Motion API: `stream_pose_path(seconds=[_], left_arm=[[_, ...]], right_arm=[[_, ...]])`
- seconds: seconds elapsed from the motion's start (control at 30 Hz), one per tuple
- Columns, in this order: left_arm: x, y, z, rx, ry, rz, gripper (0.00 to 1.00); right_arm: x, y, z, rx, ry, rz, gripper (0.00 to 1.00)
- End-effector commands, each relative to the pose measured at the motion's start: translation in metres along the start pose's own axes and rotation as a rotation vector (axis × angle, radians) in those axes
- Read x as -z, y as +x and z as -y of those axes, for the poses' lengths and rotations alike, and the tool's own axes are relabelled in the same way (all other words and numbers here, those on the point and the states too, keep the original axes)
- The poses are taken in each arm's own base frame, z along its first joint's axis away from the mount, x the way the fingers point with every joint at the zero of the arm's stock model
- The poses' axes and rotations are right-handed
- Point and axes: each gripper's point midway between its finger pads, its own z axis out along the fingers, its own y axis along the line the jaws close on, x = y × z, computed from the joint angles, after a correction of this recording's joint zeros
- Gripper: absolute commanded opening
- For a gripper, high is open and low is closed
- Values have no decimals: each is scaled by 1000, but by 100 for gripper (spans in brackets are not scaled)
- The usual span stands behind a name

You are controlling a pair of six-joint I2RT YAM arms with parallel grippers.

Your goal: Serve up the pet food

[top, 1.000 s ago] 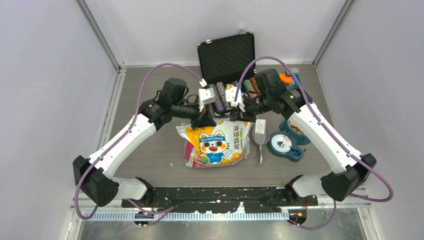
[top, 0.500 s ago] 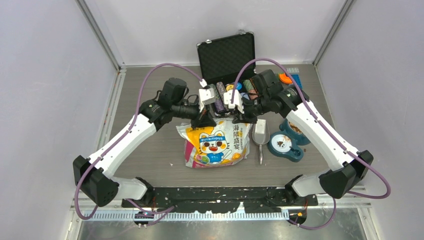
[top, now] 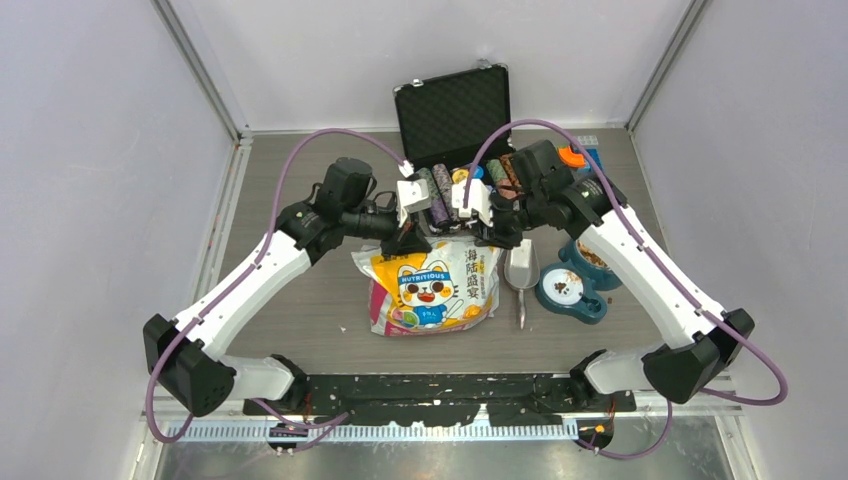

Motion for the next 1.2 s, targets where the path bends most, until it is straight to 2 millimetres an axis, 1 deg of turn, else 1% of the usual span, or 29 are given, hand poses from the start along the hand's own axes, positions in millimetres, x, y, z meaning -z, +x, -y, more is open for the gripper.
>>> stream_pose_path(seconds=[0.0, 0.13, 0.2, 0.23, 0.27, 0.3, 0.4, 0.5, 0.7, 0.77, 0.83, 0.87, 0.9, 0.97, 1.0, 1.07, 1.17], left_arm=[[16, -43, 16, -122, 26, 132, 0], [16, -43, 16, -121, 25, 128, 0], [16, -43, 15, -120, 24, 129, 0], [16, -45, 16, -121, 30, 132, 0], [16, -45, 16, -122, 34, 135, 0], [15, -46, 17, -121, 40, 139, 0], [15, -50, 18, -121, 47, 153, 0], [16, -53, 19, -123, 50, 166, 0], [16, -54, 20, -119, 50, 176, 0], [17, -54, 21, -120, 48, 177, 0], [18, -54, 21, -122, 42, 177, 0], [19, -52, 21, -123, 35, 175, 0], [19, -51, 18, -124, 20, 171, 0], [20, -48, 16, -132, -4, 162, 0], [21, -46, 15, -133, -15, 155, 0], [23, -41, 13, -148, -31, 138, 0], [25, -35, 7, -161, -71, 123, 0]], right_arm=[[16, 2, 2, 2, 71, -22, 33], [25, -4, 6, 19, 123, 11, 33], [27, -13, 7, 5, 139, 61, 35], [28, -20, 12, 8, 158, 90, 36], [27, -25, 9, -12, 146, 119, 37], [26, -31, 11, -10, 146, 144, 37], [18, -42, 0, -13, 64, 205, 38], [12, -45, -2, -7, 35, 214, 39], [1, -58, -4, 23, -17, 253, 40], [-3, -59, -4, 22, -29, 252, 40], [-6, -55, -2, 22, -32, 232, 39], [-8, -51, -4, 16, -44, 214, 38], [-9, -47, -2, 29, -38, 197, 27], [-9, -41, -3, 30, -39, 166, 8], [-8, -38, -5, 28, -42, 153, 7], [-3, -32, -2, 34, -15, 125, 5], [13, -24, 7, 29, 56, 95, 5]])
